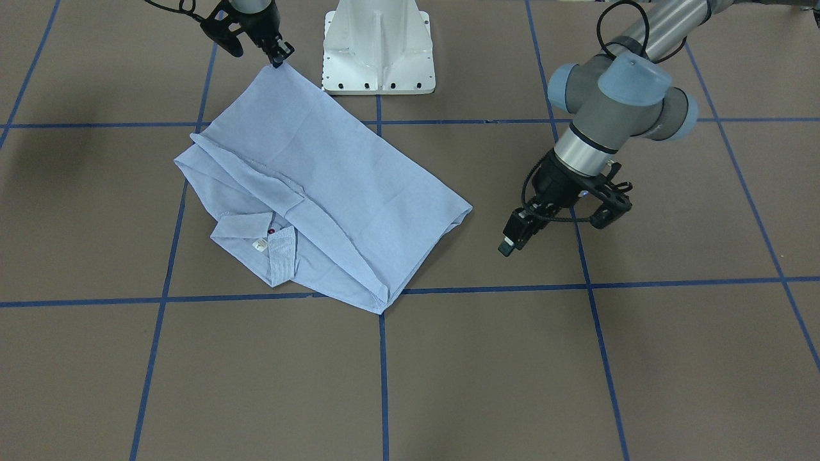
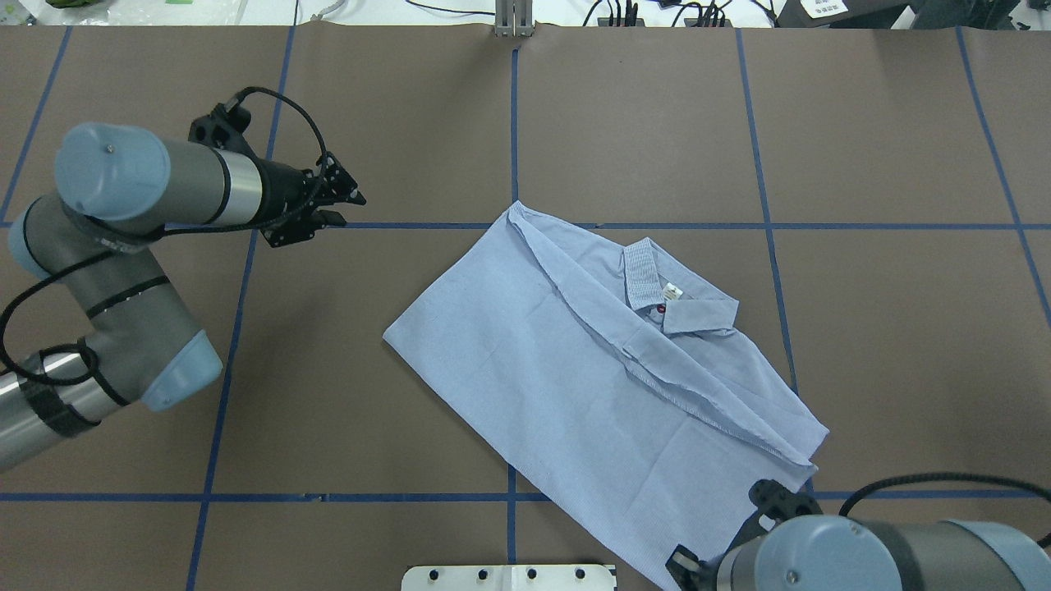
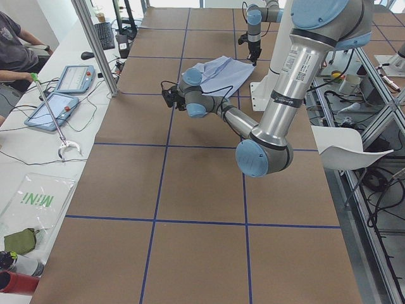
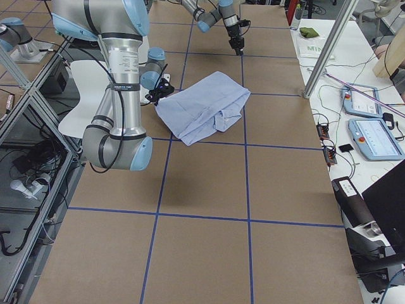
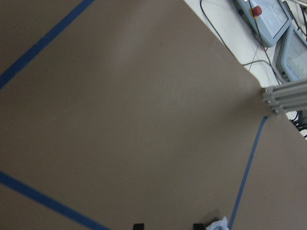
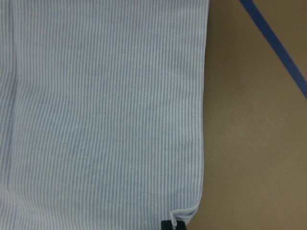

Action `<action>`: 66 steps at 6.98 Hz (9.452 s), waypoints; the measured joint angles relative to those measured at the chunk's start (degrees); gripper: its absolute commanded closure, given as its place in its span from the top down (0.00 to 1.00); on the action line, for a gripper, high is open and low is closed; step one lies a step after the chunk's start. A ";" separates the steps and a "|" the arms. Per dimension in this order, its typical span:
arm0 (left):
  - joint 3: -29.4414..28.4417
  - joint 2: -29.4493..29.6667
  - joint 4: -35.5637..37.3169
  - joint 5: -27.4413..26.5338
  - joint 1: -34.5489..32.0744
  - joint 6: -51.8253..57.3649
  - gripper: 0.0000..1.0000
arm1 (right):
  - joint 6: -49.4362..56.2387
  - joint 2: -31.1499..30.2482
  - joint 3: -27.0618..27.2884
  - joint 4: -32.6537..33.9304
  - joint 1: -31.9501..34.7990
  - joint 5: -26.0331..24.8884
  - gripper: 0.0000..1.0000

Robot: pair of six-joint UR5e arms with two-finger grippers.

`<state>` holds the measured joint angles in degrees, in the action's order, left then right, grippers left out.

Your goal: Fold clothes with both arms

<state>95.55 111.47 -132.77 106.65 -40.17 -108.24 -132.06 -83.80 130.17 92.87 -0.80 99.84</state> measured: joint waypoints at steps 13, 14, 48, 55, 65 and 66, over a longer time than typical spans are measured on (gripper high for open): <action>3.78 1.51 16.42 -12.23 17.92 -9.62 0.00 | -1.20 8.81 -2.69 0.81 17.91 -4.34 1.00; 3.86 1.66 16.46 -12.81 17.88 -9.59 0.00 | -1.24 8.77 -2.65 1.18 17.93 -4.23 1.00; -4.78 0.91 -4.00 -6.55 -9.11 13.32 0.50 | 73.51 23.59 -21.46 17.74 19.91 -8.13 1.00; -4.06 0.94 -2.93 -6.55 -9.07 13.32 0.50 | 72.47 38.12 -39.70 6.72 26.75 -7.48 1.00; -4.04 0.33 -2.92 -6.44 -9.02 13.15 0.51 | 75.88 40.68 -47.83 6.59 29.15 -4.66 1.00; -4.00 -0.10 -2.95 -6.14 -8.99 13.12 0.51 | 78.08 38.43 -45.57 6.61 31.20 -3.50 1.00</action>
<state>91.55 111.37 -135.72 100.51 -49.16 -95.12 -53.98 -45.37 84.60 99.48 30.40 96.34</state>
